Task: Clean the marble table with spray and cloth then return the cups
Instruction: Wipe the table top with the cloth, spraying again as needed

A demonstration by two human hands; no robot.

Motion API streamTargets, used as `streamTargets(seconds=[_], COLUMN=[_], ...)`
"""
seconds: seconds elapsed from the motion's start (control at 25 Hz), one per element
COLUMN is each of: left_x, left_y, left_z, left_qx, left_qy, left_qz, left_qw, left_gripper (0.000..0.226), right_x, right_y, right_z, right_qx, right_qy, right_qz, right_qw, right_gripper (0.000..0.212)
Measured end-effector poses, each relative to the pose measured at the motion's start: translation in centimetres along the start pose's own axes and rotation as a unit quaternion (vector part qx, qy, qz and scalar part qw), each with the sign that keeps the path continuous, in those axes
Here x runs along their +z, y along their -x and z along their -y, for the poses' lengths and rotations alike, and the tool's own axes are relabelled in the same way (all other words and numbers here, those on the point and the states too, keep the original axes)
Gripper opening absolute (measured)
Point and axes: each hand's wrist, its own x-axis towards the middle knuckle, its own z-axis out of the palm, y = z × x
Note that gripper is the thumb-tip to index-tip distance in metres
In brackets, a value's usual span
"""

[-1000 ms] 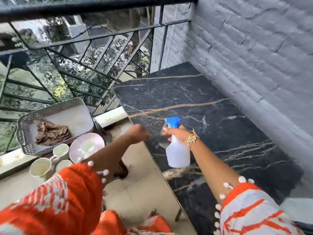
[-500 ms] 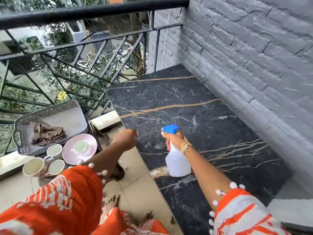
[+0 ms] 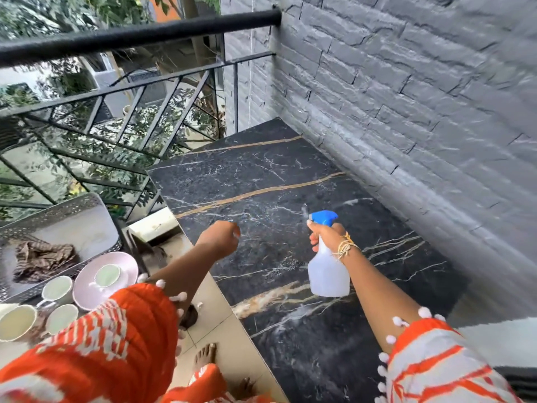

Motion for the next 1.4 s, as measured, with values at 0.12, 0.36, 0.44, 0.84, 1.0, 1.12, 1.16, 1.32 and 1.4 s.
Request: streamTargets(seconds=[0.12, 0.36, 0.44, 0.84, 1.0, 1.12, 1.16, 1.32, 1.4], left_x=[0.0, 0.6, 1.0, 0.9, 1.3, 2.2, 2.4, 2.4, 2.2], left_y=[-2.0, -6.7, -8.8, -17.9, -20.1, -20.5, -20.5, -20.3, -19.9], left_z=[-1.6, -4.5, -5.0, -7.1, -7.1, -6.6, -6.3, -5.2, -4.5], left_qx=[0.026, 0.065, 0.076, 0.131, 0.136, 0.135, 0.139, 0.139, 0.134], left_qy=[0.002, -0.013, -0.016, -0.049, -0.089, -0.110, -0.117, -0.127, -0.127], left_qz=[0.007, 0.024, 0.036, 0.045, 0.076, 0.082, 0.083, 0.091, 0.085], left_qw=[1.000, 0.997, 0.996, 0.989, 0.984, 0.981, 0.980, 0.978, 0.979], left_gripper=[0.033, 0.033, 0.033, 0.037, 0.056, 0.065, 0.066, 0.068, 0.069], right_x=[-2.0, -4.5, -5.5, -10.8, -11.0, -9.4, -8.7, -5.5, -3.9], right_y=[-1.3, -4.7, -6.4, -13.2, -15.2, -16.1, -16.3, -16.7, -16.3], right_z=[0.5, 1.4, 1.4, 3.5, 4.5, 5.1, 5.4, 7.0, 7.2], right_qx=[-0.005, 0.001, 0.009, 0.076, 0.083, 0.065, 0.060, 0.041, 0.033], right_qy=[-0.012, -0.001, -0.010, -0.026, -0.018, -0.027, -0.030, -0.011, 0.016], right_qz=[-0.032, -0.079, -0.105, -0.209, -0.231, -0.226, -0.212, -0.186, -0.169], right_qw=[0.999, 0.997, 0.994, 0.975, 0.969, 0.971, 0.975, 0.982, 0.985], right_gripper=[0.030, 0.027, 0.026, 0.032, 0.030, 0.028, 0.027, 0.025, 0.027])
